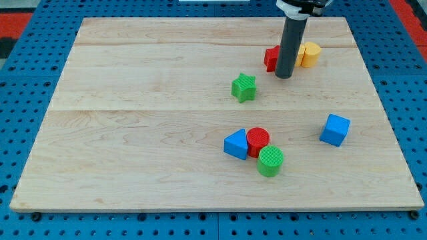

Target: Move the green circle closer to the blue triangle

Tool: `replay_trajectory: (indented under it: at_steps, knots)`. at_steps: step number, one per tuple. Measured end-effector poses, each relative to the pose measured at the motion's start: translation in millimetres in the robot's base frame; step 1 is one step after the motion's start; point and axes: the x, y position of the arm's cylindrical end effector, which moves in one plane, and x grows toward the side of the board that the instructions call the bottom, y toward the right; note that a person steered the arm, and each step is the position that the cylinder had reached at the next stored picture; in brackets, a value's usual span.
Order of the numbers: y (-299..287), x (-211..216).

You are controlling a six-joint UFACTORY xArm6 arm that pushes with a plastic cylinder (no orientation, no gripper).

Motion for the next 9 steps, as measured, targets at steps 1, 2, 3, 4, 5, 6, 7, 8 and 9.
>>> replay_trajectory:
  at_steps: [1, 2, 3, 4, 5, 6, 7, 8, 9]
  knots:
    - [1.3, 16.9]
    - [8.0, 60.7]
    - [13.6, 107.8]
    - [22.2, 151.5]
    - [23.4, 189.7]
    - [4.1, 216.1]
    - [-29.7, 217.1]
    - [-51.7, 217.1]
    - [-78.5, 217.1]
